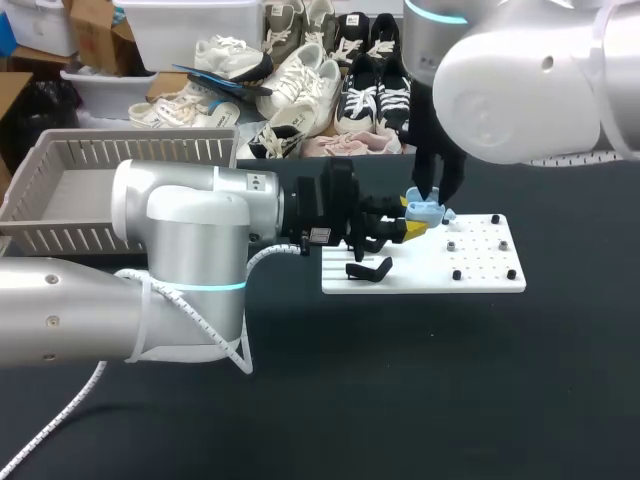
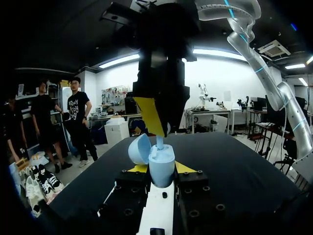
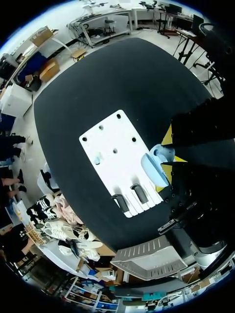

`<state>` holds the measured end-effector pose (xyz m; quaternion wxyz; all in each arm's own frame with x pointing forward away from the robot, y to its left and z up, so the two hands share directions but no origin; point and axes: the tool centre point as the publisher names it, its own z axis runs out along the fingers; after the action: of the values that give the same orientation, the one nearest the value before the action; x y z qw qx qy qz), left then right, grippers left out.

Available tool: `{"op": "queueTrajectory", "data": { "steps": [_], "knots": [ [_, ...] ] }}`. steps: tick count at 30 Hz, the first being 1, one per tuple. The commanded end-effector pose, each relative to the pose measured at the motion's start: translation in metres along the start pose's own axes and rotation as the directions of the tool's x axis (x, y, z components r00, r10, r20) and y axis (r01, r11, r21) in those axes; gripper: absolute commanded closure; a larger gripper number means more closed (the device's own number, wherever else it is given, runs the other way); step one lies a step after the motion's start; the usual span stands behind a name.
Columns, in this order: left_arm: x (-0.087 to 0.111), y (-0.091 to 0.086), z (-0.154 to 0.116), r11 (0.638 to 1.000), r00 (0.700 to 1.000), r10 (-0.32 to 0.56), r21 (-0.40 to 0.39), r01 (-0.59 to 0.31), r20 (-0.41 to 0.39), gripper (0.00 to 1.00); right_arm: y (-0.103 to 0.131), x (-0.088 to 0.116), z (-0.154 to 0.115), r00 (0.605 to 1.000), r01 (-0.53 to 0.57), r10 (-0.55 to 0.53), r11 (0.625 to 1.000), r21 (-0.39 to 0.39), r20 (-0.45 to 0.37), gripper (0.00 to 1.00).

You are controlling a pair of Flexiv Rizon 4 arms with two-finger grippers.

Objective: Pick up each earbud case from the left stands, insert the matching earbuds, close the lid, and place the case in the box.

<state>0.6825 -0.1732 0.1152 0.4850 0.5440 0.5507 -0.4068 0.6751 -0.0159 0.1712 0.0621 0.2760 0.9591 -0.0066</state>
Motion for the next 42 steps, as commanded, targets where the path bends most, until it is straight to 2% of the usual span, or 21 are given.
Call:
{"op": "queueTrajectory", "data": {
  "steps": [1, 29, 42],
  "knots": [
    [0.000, -0.001, 0.000, 1.000, 1.000, 0.001, -0.001, -0.001, 0.002, 1.00, 0.000, -0.001, 0.000, 1.000, -0.002, 0.002, 1.000, 0.005, -0.001, 1.00],
    [0.000, -0.001, 0.000, 1.000, 1.000, 0.001, -0.001, -0.001, 0.002, 1.00, 0.001, 0.000, 0.007, 1.000, -0.008, 0.008, 1.000, 0.007, -0.019, 1.00],
    [0.000, -0.001, 0.000, 1.000, 1.000, 0.001, -0.001, -0.001, 0.002, 1.00, -0.001, -0.003, -0.004, 1.000, -0.010, 0.010, 1.000, 0.002, 0.001, 1.00]
  ]
}}
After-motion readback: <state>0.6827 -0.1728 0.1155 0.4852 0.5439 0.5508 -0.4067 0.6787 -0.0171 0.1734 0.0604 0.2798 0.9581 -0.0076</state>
